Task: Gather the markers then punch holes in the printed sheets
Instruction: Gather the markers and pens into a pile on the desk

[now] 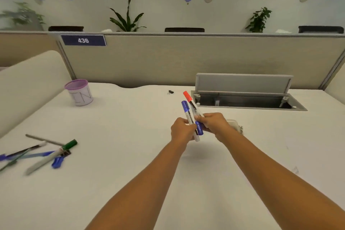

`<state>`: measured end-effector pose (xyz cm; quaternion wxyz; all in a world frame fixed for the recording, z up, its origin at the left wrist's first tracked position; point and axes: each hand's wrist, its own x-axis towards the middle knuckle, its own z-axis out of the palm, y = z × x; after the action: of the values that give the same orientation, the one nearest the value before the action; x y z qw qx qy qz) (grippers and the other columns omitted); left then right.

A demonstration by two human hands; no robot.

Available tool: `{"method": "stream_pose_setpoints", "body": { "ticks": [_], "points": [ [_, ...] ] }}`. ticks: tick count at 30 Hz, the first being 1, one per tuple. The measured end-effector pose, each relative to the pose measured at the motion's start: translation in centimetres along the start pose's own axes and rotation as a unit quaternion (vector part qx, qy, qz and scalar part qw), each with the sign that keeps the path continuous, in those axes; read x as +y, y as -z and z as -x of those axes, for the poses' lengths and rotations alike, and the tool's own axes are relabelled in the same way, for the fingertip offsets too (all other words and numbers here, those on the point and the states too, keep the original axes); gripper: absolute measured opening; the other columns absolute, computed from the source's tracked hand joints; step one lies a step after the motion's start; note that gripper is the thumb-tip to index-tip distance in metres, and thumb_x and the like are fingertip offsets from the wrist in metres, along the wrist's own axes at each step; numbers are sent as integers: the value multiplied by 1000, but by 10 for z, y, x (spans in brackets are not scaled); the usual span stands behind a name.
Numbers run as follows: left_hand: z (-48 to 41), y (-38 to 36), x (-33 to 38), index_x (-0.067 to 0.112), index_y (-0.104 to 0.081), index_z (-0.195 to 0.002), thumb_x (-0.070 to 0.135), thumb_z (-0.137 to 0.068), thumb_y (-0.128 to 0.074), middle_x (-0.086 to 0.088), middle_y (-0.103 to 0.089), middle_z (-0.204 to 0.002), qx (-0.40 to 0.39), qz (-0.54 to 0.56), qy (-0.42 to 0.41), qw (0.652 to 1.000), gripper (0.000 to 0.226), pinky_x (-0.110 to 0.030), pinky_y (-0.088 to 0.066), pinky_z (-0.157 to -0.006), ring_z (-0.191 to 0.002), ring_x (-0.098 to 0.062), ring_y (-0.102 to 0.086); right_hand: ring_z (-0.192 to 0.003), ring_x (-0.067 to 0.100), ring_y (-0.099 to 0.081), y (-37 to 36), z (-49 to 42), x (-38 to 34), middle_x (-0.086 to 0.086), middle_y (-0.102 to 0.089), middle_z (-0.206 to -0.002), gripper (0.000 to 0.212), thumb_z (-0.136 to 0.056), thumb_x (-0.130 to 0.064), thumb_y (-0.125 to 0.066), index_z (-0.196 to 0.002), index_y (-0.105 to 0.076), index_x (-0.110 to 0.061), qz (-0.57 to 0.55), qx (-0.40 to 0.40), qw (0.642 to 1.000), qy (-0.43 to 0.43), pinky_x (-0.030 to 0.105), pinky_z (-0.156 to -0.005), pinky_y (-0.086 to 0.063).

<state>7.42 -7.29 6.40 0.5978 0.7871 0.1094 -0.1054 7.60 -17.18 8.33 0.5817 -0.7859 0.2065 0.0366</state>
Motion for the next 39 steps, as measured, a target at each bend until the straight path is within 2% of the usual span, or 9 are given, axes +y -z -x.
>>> {"method": "stream_pose_setpoints", "body": {
  "ticks": [5, 9, 11, 16, 19, 23, 29, 33, 39],
  "points": [
    [3, 118, -59, 9, -50, -112, 13, -84, -62, -14, -65, -107, 93, -38, 10, 995, 31, -40, -56, -83, -76, -25, -65, -87, 21, -59, -107, 24, -8, 9, -63, -94, 37, -82, -23, -68, -110, -64, 1, 9, -87, 996, 1, 30, -78, -46],
    [10, 209, -98, 9, -52, -113, 14, -82, -61, -9, -66, -89, 167, -98, 21, 981, 33, -38, -54, -83, -82, -27, -65, -86, 21, -57, -183, 40, -9, 10, -62, -91, 35, -80, -23, -71, -105, -67, 1, 42, -139, 989, -1, 29, -75, -43],
    [16, 251, -113, 8, -51, -114, 12, -83, -60, -6, -63, -83, 193, -124, 24, 973, 33, -32, -50, -73, -77, -23, -61, -83, 21, -57, -216, 48, -12, 10, -61, -88, 31, -80, -21, -72, -101, -68, 1, 51, -160, 986, 4, 28, -74, -43],
    [32, 337, -146, 8, -55, -115, 13, -82, -62, -9, -62, -83, 271, -166, 21, 948, 33, -31, -44, -75, -77, -22, -55, -58, 12, -46, -280, 56, -24, 0, -53, -66, 18, -80, -23, -71, -86, -67, -6, 94, -172, 980, 30, 19, -55, -35],
    [38, 375, -162, 9, -56, -112, 13, -82, -62, -4, -59, -76, 302, -192, 35, 933, 31, -29, -42, -70, -73, -20, -53, -60, 16, -46, -306, 51, -29, 4, -55, -72, 16, -82, -25, -69, -82, -63, -10, 128, -154, 978, 54, 21, -53, -34],
    [41, 406, -183, 8, -56, -111, 14, -83, -63, 2, -53, -65, 306, -204, 38, 929, 30, -27, -40, -66, -62, -17, -52, -66, 20, -45, -328, 45, -32, 8, -53, -78, 25, -84, -28, -66, -91, -69, -4, 164, -138, 975, 62, 22, -50, -29],
    [29, 421, -198, 11, -60, -107, 14, -83, -59, 1, -54, -68, 301, -228, -1, 926, 24, -21, -35, -54, -63, -14, -50, -54, 15, -38, -357, 45, -38, 2, -46, -61, 29, -87, -35, -60, -74, -60, -10, 170, -134, 973, 81, 25, -57, -32],
    [23, 424, -208, 12, -60, -113, 17, -87, -57, -3, -58, -92, 335, -239, -43, 910, 27, -26, -36, -70, -87, -21, -52, -74, 21, -51, -364, 45, -42, 10, -63, -84, 27, -89, -31, -59, -96, -72, -8, 122, -104, 981, 107, 28, -70, -41],
    [22, 418, -221, 7, -62, -111, 16, -88, -58, -9, -64, -106, 354, -251, -105, 895, 24, -33, -43, -79, -102, -26, -52, -71, 18, -52, -376, 48, -36, 10, -69, -90, 33, -89, -36, -58, -103, -72, -10, 135, -96, 976, 140, 26, -66, -41]
  ]
}}
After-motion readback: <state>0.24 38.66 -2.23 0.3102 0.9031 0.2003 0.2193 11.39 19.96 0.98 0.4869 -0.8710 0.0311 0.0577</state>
